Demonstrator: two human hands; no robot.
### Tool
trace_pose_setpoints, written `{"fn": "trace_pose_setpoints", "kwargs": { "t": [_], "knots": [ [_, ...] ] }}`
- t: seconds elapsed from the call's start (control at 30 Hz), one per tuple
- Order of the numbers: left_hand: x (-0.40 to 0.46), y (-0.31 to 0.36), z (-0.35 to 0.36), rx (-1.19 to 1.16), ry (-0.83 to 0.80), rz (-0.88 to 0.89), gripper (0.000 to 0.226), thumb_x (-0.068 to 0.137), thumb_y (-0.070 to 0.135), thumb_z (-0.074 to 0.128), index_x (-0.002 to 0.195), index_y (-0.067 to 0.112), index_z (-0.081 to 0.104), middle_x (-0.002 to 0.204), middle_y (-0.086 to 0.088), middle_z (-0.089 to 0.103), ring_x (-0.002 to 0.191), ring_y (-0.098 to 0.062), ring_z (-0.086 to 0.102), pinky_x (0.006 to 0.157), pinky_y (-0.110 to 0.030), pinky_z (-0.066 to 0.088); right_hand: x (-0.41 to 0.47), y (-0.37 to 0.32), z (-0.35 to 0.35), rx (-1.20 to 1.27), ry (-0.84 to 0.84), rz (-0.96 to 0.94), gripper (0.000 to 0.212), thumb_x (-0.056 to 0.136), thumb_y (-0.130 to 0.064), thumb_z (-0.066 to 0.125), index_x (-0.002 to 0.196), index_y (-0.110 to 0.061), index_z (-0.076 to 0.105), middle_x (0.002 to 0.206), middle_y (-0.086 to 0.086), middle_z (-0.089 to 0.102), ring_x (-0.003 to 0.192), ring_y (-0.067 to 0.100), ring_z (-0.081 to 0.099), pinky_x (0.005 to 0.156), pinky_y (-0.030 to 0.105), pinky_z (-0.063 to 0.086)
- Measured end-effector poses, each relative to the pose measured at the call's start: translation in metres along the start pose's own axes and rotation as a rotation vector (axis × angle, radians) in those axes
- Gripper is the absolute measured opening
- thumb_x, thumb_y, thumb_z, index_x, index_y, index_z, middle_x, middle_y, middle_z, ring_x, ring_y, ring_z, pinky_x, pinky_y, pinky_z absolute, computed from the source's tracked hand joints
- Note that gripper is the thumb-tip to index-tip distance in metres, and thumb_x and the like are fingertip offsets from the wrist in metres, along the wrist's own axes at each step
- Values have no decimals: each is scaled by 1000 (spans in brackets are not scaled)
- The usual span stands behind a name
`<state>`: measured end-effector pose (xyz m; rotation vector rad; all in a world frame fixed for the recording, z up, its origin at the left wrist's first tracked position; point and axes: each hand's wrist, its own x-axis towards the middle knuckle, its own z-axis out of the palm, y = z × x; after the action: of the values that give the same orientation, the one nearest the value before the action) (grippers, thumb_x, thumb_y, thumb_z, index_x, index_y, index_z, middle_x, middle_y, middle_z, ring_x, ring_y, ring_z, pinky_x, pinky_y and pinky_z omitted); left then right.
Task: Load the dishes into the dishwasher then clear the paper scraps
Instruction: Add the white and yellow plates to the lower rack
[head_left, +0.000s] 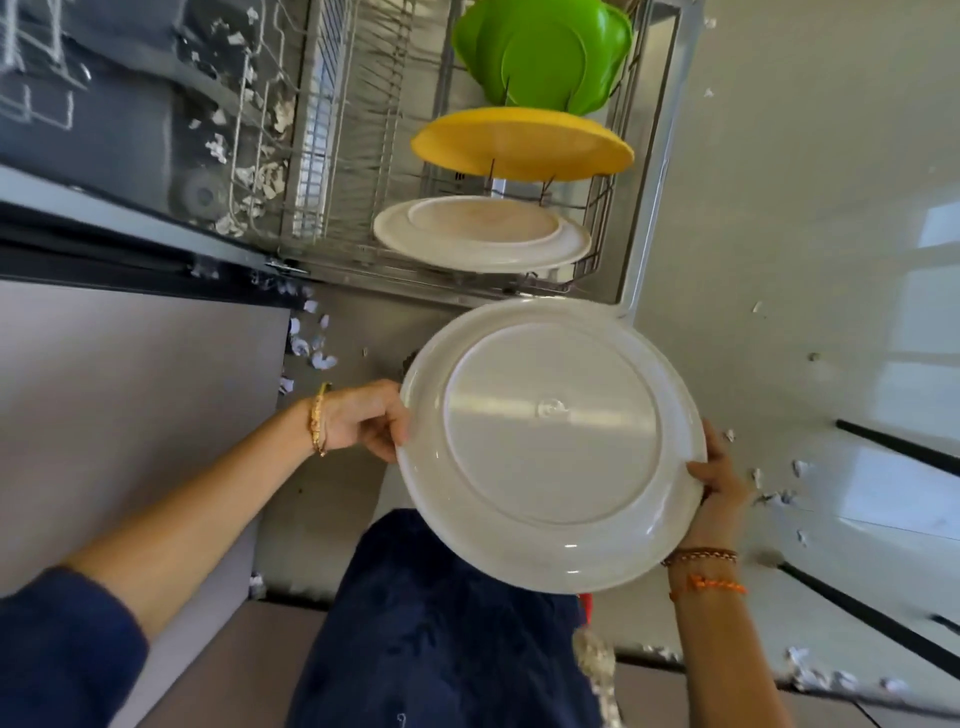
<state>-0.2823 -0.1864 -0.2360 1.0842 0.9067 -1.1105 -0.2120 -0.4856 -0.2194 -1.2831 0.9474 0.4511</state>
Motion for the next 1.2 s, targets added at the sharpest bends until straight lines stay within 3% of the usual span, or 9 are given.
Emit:
{"fn": "trace_pose_setpoints", "kwargs": {
  "t": [0.1,0.2,0.3,0.43,0.53,0.63,0.93,1.07,1.2],
  "knots": [
    [10,-5,1,-72,46,-82,15,54,-8,53,65,3,51,60,-7,61,49,-16,62,41,-21,51,7,9,-3,-86,-16,40,49,76,2,29,115,-5,58,101,13,58,93,30,54,77,36,45],
    [24,-5,-10,-216,206,-53,32,77,-15,37,54,5,48,56,-5,57,58,-20,56,38,-17,49,21,11,13,-159,-23,50,63,66,-7,41,128,-1,49,113,16,54,101,32,51,84,44,45],
    [29,0,-24,-359,317,48,33,80,-13,35,55,6,45,60,-4,55,55,-18,58,39,-16,48,39,6,39,-199,-80,-1,73,55,-9,43,127,1,48,110,14,54,95,28,53,72,32,50],
    [25,19,-44,-558,338,160,35,82,-6,32,55,8,50,60,-3,54,42,-11,59,41,-15,48,55,-11,80,-194,-171,-42,49,61,-7,43,107,-4,59,92,8,58,79,21,55,62,22,47],
    [16,45,-57,-713,226,211,11,68,2,42,73,6,50,55,0,58,42,-8,58,41,-10,46,70,-27,110,-93,-122,-24,28,69,-6,49,95,-8,58,75,3,55,64,16,53,46,15,44],
    [10,74,-66,-763,185,289,33,58,7,46,90,2,49,69,-4,56,41,-6,56,37,-8,43,79,-44,137,8,-35,-36,19,85,2,42,87,-5,59,61,1,56,46,10,52,38,12,40],
    [31,114,-75,-909,216,391,40,41,0,51,81,-4,53,53,-8,58,43,-12,58,41,-11,45,113,-57,176,152,-48,79,27,90,-3,36,64,-5,42,42,4,42,24,10,44,28,11,31],
    [54,107,-72,-923,234,409,33,56,6,42,85,-4,53,60,-7,53,43,-11,55,41,-12,44,131,-49,174,121,-19,90,28,88,0,38,61,-5,41,32,1,39,24,11,42,31,12,35],
    [76,106,-71,-989,294,443,18,89,3,34,83,0,51,65,-8,50,38,-10,52,37,-11,41,147,-38,174,32,-7,93,20,89,-2,41,70,-3,43,59,7,44,50,17,49,34,16,42]
  ]
}}
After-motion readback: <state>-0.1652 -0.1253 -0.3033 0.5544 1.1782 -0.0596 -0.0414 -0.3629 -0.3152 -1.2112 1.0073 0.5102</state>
